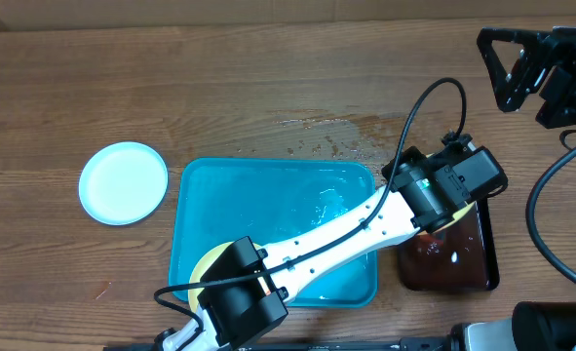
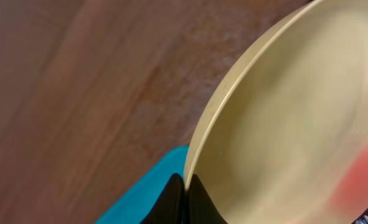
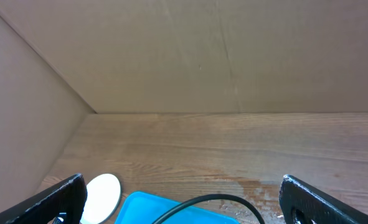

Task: Clean dirty plates on tray and stack at the side
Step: 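Tilt the yellow plate over the black tray to drain it, then carry the yellow plate left and stack it on the white plate, then move the left gripper to the lower yellow plate rim and grasp it, then slide the lower yellow plate up toward the tray center with the left gripper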

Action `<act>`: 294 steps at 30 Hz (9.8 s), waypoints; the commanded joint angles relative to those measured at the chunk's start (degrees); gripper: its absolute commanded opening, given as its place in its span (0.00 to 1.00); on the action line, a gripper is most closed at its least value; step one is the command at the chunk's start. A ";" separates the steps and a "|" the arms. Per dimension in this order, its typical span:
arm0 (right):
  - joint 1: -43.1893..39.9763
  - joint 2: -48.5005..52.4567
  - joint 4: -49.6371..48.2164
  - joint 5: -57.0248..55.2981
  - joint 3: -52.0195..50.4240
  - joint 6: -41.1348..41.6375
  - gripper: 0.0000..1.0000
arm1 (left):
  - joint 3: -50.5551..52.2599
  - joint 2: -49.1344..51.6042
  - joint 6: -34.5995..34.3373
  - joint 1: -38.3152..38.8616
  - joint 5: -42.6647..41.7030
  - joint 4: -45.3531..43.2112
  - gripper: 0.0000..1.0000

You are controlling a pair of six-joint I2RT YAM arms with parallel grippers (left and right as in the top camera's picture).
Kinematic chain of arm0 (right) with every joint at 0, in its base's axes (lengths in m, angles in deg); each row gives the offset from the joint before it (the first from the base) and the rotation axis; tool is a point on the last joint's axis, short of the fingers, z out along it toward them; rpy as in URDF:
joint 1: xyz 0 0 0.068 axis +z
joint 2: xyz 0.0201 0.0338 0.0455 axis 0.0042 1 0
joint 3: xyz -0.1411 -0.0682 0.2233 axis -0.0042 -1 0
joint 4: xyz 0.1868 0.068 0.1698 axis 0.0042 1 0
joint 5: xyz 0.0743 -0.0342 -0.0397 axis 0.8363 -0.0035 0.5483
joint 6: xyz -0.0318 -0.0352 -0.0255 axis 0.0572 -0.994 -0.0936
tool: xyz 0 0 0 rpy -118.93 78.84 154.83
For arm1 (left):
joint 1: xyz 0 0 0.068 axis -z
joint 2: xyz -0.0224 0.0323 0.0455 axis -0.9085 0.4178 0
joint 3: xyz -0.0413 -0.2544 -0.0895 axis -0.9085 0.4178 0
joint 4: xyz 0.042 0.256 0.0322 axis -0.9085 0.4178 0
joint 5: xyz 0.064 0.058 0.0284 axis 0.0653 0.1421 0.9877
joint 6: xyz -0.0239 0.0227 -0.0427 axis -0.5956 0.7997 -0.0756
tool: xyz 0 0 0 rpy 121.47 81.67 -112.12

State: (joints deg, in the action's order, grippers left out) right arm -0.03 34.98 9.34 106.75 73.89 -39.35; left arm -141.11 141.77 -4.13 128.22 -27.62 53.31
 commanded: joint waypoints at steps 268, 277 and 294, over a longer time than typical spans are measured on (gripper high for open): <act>3.17 1.75 2.40 6.47 -14.38 -1.97 1.00 | 49.29 -17.70 -25.11 -51.63 -45.64 -0.57 0.49; 3.17 1.73 2.40 6.49 -14.38 -2.32 1.00 | 52.30 -17.70 -48.54 -51.65 -45.77 -3.63 0.33; 3.17 1.73 2.43 6.49 -14.38 -3.02 1.00 | 54.77 -17.70 -43.28 -51.67 -41.90 -9.97 0.04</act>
State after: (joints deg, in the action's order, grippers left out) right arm 2.92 36.70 11.87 112.76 59.55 -41.73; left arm -86.62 123.23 -53.25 76.90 -74.31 46.18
